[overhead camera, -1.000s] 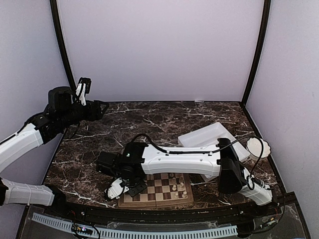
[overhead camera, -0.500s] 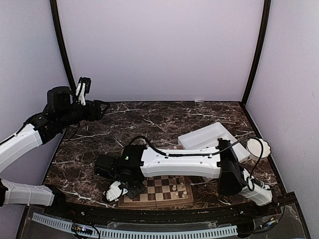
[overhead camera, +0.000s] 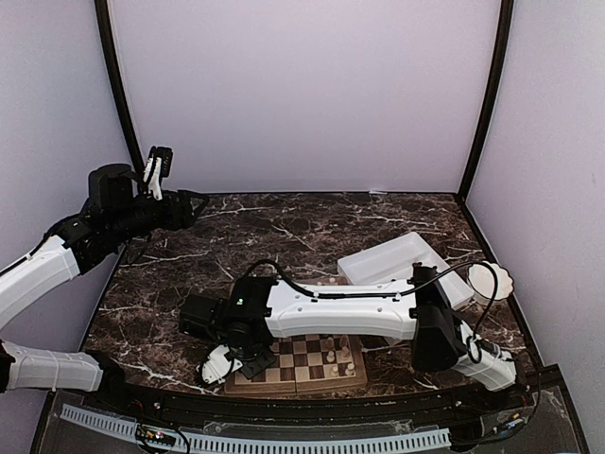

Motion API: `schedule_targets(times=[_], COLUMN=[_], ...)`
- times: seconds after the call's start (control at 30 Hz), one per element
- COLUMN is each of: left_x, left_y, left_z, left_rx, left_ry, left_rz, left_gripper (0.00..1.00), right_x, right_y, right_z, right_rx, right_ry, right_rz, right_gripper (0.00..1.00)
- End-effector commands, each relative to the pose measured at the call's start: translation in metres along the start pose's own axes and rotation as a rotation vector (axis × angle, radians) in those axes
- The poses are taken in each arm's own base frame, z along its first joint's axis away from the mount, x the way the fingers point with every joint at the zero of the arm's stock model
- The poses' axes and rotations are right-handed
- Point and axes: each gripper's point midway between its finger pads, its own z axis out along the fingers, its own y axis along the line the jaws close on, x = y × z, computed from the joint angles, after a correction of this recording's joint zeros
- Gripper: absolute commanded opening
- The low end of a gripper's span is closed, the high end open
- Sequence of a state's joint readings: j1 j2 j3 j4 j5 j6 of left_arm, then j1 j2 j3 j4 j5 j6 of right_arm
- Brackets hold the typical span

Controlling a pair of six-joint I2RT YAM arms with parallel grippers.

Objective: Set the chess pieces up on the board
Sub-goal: Place the knight on b7.

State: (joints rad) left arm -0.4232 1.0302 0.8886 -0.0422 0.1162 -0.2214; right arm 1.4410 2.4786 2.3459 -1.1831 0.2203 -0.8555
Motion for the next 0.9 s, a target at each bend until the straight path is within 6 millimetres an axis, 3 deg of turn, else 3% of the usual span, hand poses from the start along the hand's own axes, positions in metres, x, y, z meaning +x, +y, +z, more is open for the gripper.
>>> schedule_targets(times=[0.0,0.87], left_x=[-0.013,-0.01], left_y=[-0.004,-0.006], left_z=[-0.007,-0.004], left_rx=[0.018,0.032], left_ry=[-0.036,-0.022], left_rz=[-0.002,-0.007], left_gripper=[0.71,0.71], right_x=[-0.009,-0.01], right_y=[0.002,-0.009], right_z=[0.002,-0.002], right_rx=[-0.003,0.043], right_ry=[-0.019,-0.017], right_rz=[-0.007,-0.001], right_gripper=[0.09,0.44])
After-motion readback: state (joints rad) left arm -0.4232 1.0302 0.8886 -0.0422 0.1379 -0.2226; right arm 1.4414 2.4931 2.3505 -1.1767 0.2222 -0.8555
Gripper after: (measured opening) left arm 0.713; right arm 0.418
